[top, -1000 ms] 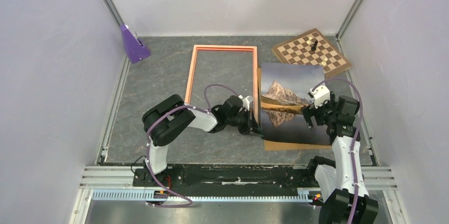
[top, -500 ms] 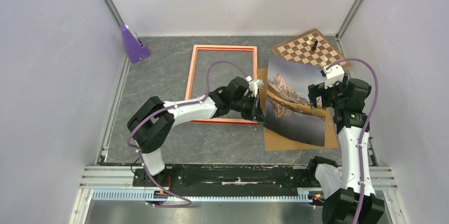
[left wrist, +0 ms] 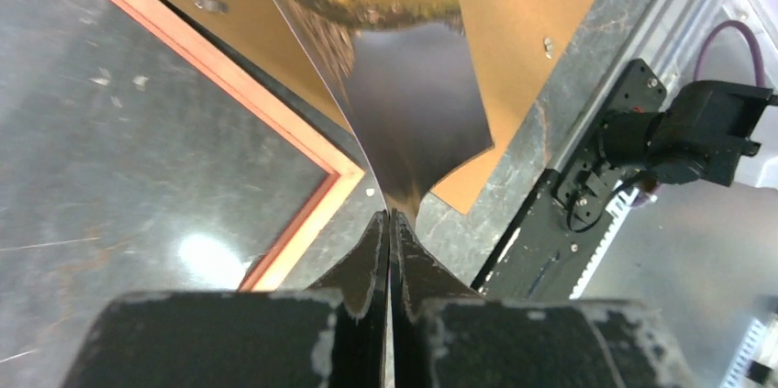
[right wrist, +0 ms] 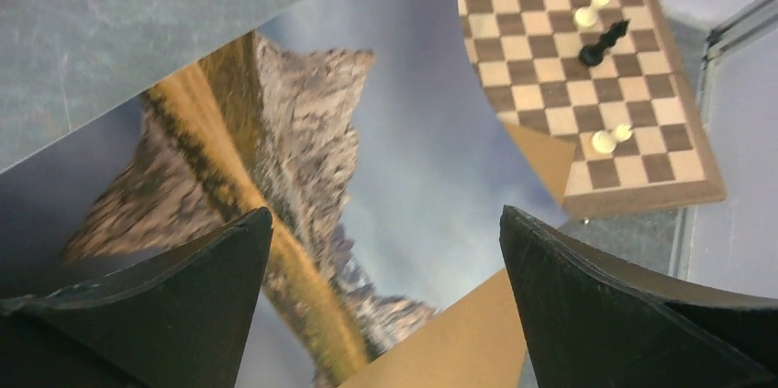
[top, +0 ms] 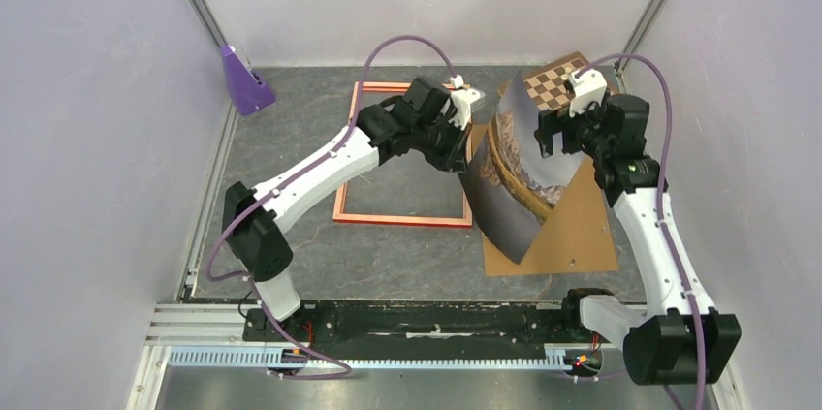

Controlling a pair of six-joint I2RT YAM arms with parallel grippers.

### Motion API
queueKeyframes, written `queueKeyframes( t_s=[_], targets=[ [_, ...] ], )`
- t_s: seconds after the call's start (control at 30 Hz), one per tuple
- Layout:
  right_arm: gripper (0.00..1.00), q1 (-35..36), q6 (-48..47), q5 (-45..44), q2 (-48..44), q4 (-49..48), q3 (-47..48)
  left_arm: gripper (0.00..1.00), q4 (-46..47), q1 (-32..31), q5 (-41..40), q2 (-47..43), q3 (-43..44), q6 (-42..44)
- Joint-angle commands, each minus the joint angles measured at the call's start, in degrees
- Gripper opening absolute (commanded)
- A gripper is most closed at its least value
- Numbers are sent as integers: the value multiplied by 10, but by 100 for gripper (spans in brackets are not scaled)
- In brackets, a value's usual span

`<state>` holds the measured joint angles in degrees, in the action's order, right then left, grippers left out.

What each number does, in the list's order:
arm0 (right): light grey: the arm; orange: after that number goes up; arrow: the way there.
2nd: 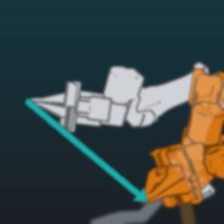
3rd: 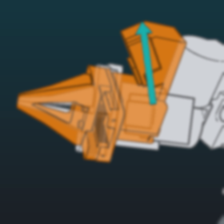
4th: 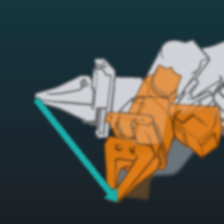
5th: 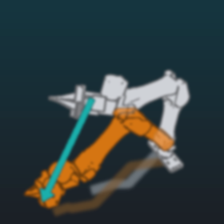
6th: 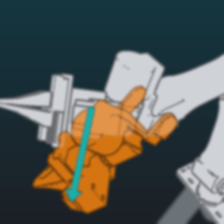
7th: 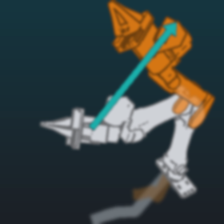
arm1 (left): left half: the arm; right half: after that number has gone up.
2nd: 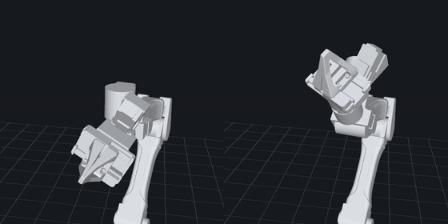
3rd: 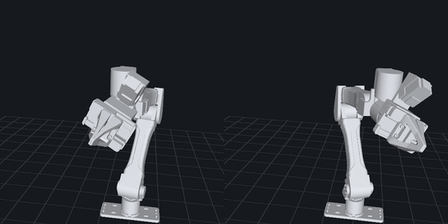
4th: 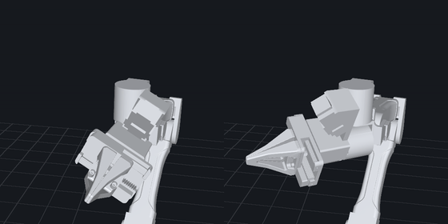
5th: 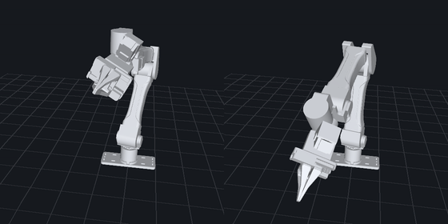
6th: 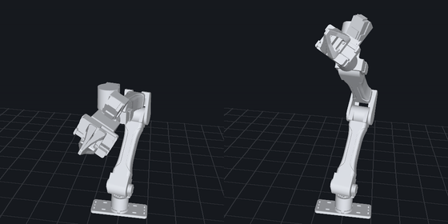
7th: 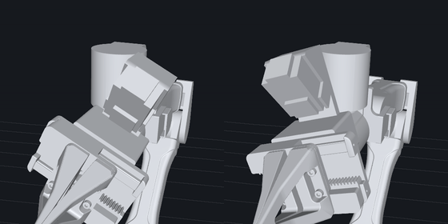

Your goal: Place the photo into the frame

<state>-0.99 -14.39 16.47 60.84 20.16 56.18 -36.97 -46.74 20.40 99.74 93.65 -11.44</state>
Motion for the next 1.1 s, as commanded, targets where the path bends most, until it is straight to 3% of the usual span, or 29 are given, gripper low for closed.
queueKeyframes(
  t_s=[0.0,0.27,0.43,0.57,0.67,0.77,0.9,1.07],
  targets=[
    [98,47,57,-49,40,-37,75,2,-161,-3,-79,-3,120,141],
    [98,104,160,-75,102,-78,173,3,-254,-5,-187,31,315,217],
    [97,109,226,-49,149,-80,252,2,-270,-11,-269,67,463,251],
    [97,117,233,-42,167,-80,281,2,-264,-21,-334,80,527,287],
    [96,118,224,-47,155,-81,259,2,-258,-20,-344,68,495,293],
    [97,118,200,-62,124,-85,196,4,-232,-14,-316,41,364,281],
    [97,118,118,-73,79,-81,86,43,-169,8,-241,2,174,265],
    [96,120,23,-55,10,-103,-94,73,-166,54,-87,27,81,272]
  ],
)
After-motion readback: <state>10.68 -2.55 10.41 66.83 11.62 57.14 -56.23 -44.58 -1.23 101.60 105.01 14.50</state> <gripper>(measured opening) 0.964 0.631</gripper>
